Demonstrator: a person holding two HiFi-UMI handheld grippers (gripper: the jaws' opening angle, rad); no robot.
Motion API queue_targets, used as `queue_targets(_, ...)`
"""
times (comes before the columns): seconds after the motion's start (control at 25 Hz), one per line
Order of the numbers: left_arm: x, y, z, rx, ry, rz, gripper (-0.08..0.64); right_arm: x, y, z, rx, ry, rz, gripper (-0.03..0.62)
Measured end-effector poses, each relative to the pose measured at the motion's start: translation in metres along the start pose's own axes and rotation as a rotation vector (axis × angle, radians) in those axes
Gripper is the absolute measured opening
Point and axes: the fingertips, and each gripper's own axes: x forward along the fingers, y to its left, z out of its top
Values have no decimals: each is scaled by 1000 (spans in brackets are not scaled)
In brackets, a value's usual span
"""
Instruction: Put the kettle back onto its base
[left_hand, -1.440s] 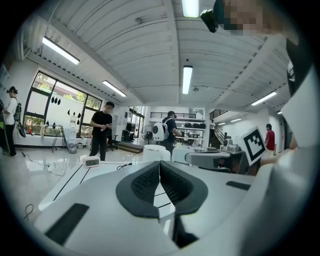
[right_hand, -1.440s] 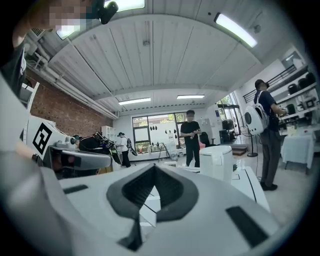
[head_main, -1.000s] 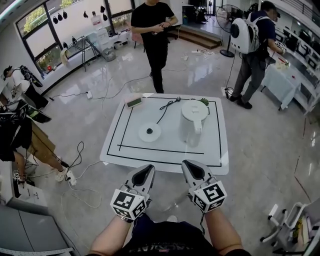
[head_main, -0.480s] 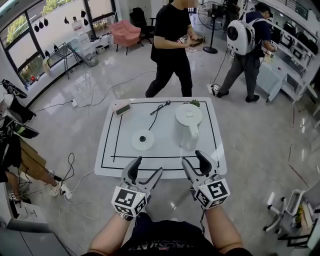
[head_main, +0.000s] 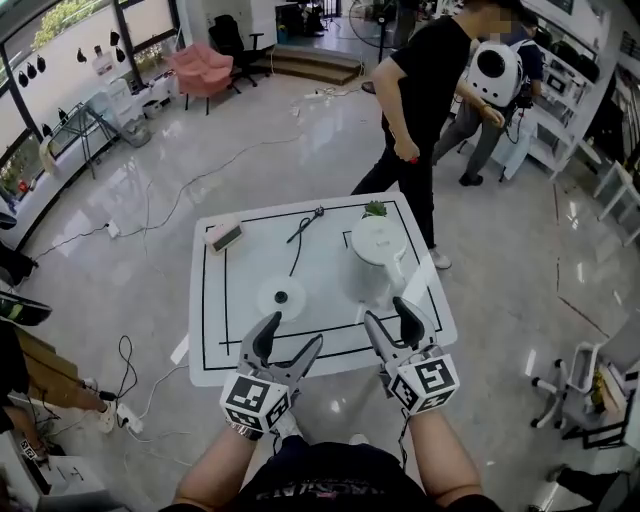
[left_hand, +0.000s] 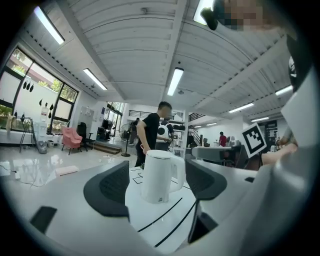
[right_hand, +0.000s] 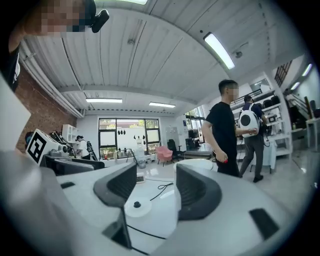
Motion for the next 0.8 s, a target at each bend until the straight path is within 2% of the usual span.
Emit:
queue_targets(0.36,17,39,2,-23,15,-135,342,23,1,-1,-9,19,-155,232)
queue_targets(0.8,11,58,6,-38,33,-275,342,27,8,4,-11,25,-314,232)
